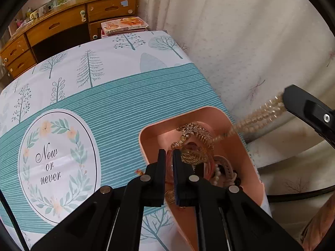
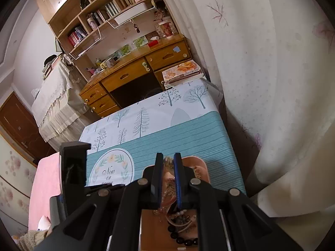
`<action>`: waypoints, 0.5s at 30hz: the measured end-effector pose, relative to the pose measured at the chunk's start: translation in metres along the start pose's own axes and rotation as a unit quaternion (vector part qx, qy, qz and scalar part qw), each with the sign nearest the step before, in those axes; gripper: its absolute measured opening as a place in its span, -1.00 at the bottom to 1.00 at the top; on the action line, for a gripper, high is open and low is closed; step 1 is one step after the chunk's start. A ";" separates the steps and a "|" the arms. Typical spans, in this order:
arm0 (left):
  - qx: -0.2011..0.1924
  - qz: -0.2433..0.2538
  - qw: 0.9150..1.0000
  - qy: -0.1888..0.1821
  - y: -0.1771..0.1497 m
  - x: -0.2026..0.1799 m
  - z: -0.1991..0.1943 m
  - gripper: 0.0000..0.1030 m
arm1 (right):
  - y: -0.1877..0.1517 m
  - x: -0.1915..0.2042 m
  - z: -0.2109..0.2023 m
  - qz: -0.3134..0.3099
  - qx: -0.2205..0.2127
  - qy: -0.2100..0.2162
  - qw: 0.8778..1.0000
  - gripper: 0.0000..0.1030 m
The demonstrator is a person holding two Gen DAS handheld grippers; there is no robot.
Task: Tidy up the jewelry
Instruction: 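Carry both bracelets into the pink tray and open both tools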
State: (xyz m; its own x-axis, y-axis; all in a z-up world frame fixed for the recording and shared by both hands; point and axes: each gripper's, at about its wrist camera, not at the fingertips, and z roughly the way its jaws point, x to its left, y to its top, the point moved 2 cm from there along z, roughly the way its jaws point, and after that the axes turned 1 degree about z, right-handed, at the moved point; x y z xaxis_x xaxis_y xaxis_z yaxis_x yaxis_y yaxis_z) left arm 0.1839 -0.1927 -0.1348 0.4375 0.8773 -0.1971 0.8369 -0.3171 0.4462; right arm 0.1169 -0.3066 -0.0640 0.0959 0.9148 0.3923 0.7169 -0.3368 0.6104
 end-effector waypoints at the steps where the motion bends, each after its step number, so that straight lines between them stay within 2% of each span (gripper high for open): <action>1: -0.001 0.002 1.000 0.001 0.000 0.000 0.000 -0.93 | -0.001 0.000 -0.003 0.000 -0.003 0.000 1.000 -0.81; 4: -0.005 0.008 1.000 0.003 0.001 -0.002 -0.001 -0.93 | -0.003 0.002 -0.012 0.002 -0.011 0.007 1.000 -0.82; 6: -0.007 0.010 1.000 0.001 0.001 -0.003 -0.004 -0.93 | -0.004 0.005 -0.023 0.000 -0.017 0.017 1.000 -0.94; 11: -0.015 0.020 1.000 -0.003 -0.002 -0.006 -0.015 -0.87 | -0.013 0.018 -0.050 -0.028 -0.038 0.015 0.999 -0.95; 15: -0.025 0.029 0.999 0.001 -0.010 -0.008 -0.029 -0.79 | -0.020 0.022 -0.056 -0.037 -0.031 0.017 0.999 -0.95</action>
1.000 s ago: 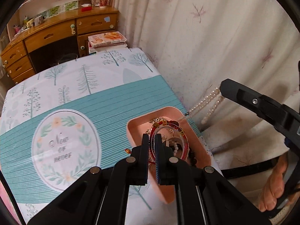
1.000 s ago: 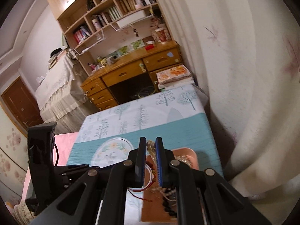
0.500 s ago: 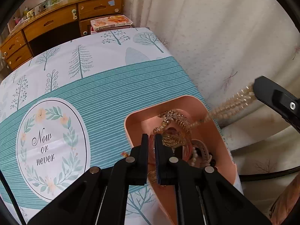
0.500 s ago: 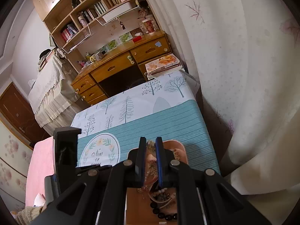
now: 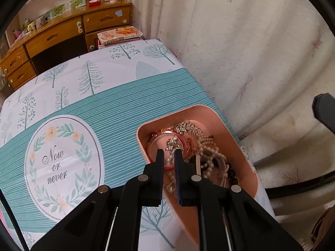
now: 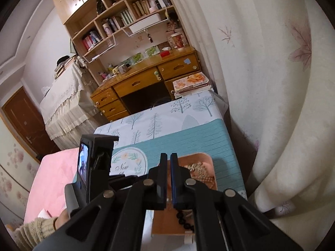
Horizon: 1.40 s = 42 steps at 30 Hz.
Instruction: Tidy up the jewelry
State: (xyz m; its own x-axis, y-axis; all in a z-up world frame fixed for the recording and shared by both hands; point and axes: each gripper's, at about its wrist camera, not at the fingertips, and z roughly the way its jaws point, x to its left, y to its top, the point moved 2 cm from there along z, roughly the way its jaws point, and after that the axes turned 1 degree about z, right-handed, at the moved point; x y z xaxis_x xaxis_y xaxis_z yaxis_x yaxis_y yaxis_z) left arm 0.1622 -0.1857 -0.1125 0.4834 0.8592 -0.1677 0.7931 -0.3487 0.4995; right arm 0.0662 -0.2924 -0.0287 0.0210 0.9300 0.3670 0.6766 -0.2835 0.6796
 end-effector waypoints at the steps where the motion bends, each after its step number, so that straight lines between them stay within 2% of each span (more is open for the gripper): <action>1: -0.001 0.000 1.000 0.001 -0.002 0.000 -0.003 -0.70 | -0.003 0.001 -0.001 -0.002 0.002 -0.001 1.000 -0.94; 3: -0.009 0.002 1.000 0.001 -0.008 0.001 -0.014 -0.54 | -0.007 0.001 0.000 -0.003 0.008 0.002 1.000 -0.94; 5: -0.018 0.005 1.000 0.009 -0.013 0.002 -0.023 -0.14 | -0.014 0.003 0.002 -0.006 0.019 0.007 1.000 -0.94; 7: -0.034 0.007 0.999 0.019 -0.020 0.003 -0.035 0.13 | -0.021 0.007 0.006 -0.011 0.029 0.009 0.999 -0.94; 10: -0.058 0.012 0.998 0.037 -0.032 0.004 -0.054 0.33 | -0.040 0.015 0.014 -0.026 0.043 0.004 0.999 -0.94; 13: -0.084 0.004 0.995 0.055 -0.050 0.007 -0.073 0.74 | -0.058 0.023 0.021 -0.040 0.056 0.002 0.998 -0.94; 16: -0.108 -0.012 0.991 0.081 -0.075 0.015 -0.092 0.98 | -0.080 0.031 0.026 -0.059 0.067 -0.001 0.996 -0.94; 21: -0.112 -0.060 0.982 0.137 -0.114 0.028 -0.110 0.98 | -0.108 0.039 0.032 -0.069 0.095 -0.005 0.993 -0.93; 25: -0.107 -0.105 0.978 0.144 -0.133 0.036 -0.119 0.98 | -0.119 0.047 0.025 -0.066 0.105 0.011 0.992 -0.83; 28: -0.117 -0.128 0.969 0.178 -0.136 0.038 -0.128 0.98 | -0.120 0.055 0.012 -0.074 0.092 0.012 0.993 -0.51; 30: -0.129 -0.136 0.963 0.194 -0.136 0.035 -0.137 0.98 | -0.118 0.061 -0.002 -0.078 0.077 0.019 0.994 -0.22; 32: -0.141 -0.138 0.959 0.202 -0.136 0.030 -0.146 0.98 | -0.114 0.065 -0.014 -0.077 0.068 0.025 0.994 -0.12; 38: -0.147 -0.129 0.957 0.213 -0.128 0.011 -0.170 0.98 | -0.098 0.074 -0.045 -0.065 0.032 0.030 0.997 0.01; 42: -0.152 -0.132 0.958 0.205 -0.128 0.006 -0.183 0.98 | -0.094 0.081 -0.058 -0.077 0.016 0.018 0.997 0.07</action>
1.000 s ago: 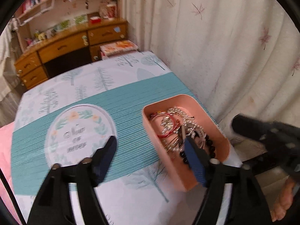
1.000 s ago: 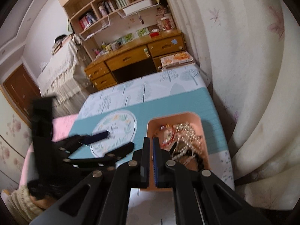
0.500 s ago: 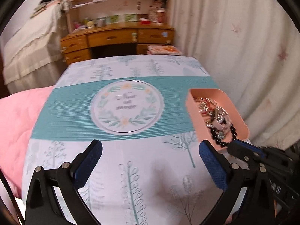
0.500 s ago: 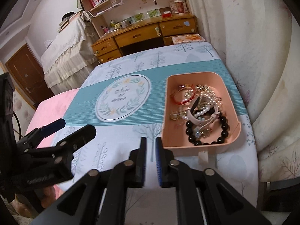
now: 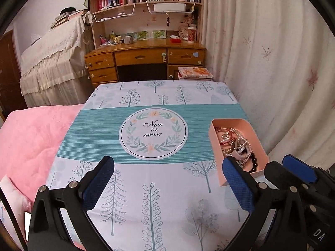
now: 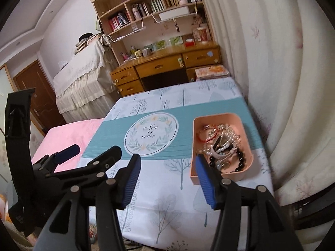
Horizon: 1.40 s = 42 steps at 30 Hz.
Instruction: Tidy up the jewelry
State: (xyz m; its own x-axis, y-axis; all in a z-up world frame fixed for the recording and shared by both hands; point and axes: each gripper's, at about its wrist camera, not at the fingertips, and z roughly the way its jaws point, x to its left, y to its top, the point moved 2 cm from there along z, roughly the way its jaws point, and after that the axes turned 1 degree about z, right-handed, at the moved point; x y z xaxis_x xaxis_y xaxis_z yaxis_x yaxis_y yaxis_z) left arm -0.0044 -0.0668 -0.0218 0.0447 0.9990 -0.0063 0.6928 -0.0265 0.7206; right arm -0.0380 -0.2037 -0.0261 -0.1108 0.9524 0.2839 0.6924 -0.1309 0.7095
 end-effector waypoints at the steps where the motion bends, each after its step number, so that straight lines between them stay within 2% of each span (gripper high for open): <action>1: -0.003 -0.002 1.000 0.000 0.000 0.001 -0.003 0.98 | 0.000 0.002 -0.002 -0.002 -0.002 -0.002 1.000 0.07; 8: -0.012 -0.004 1.000 0.015 0.000 0.001 -0.014 0.98 | 0.001 0.006 -0.011 -0.012 -0.012 -0.018 1.000 0.14; 19: -0.009 -0.002 1.000 0.027 -0.002 0.007 -0.020 0.98 | -0.003 0.014 -0.018 -0.027 -0.032 -0.032 0.999 0.14; 26: -0.011 -0.006 0.999 0.041 -0.005 0.012 -0.025 0.98 | -0.005 0.019 -0.018 -0.026 -0.030 -0.025 0.999 0.14; 42: -0.004 -0.007 0.999 0.044 -0.005 0.014 -0.024 0.98 | -0.006 0.017 -0.016 -0.028 -0.031 -0.028 0.999 0.14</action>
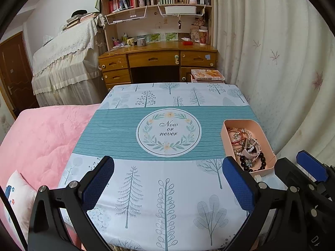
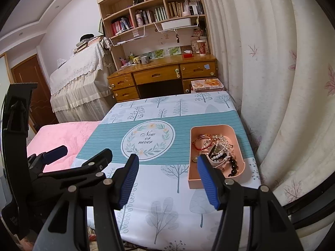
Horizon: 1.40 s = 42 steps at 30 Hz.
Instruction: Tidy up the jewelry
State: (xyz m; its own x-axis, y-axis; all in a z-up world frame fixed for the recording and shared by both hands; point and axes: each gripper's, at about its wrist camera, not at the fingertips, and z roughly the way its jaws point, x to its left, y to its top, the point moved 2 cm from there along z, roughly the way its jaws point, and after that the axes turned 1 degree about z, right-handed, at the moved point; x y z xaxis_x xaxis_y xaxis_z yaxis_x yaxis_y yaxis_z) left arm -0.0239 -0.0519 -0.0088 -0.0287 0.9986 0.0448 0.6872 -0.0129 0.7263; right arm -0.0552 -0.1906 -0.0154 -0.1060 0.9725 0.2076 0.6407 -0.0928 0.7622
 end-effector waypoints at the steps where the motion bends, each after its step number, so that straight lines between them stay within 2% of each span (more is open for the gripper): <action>1: 0.000 0.000 1.000 0.000 0.000 0.000 0.000 0.98 | 0.000 0.000 0.000 0.000 -0.001 0.000 1.000 0.14; 42: 0.011 0.003 1.000 0.002 -0.009 0.010 0.004 0.98 | -0.001 0.000 0.000 0.001 0.002 -0.001 1.000 0.14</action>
State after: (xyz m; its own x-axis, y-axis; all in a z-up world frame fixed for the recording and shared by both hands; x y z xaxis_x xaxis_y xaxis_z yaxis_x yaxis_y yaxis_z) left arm -0.0279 -0.0417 -0.0180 -0.0268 0.9983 0.0512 0.7031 -0.0176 0.7109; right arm -0.0554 -0.1903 -0.0161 -0.1044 0.9726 0.2079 0.6433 -0.0934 0.7599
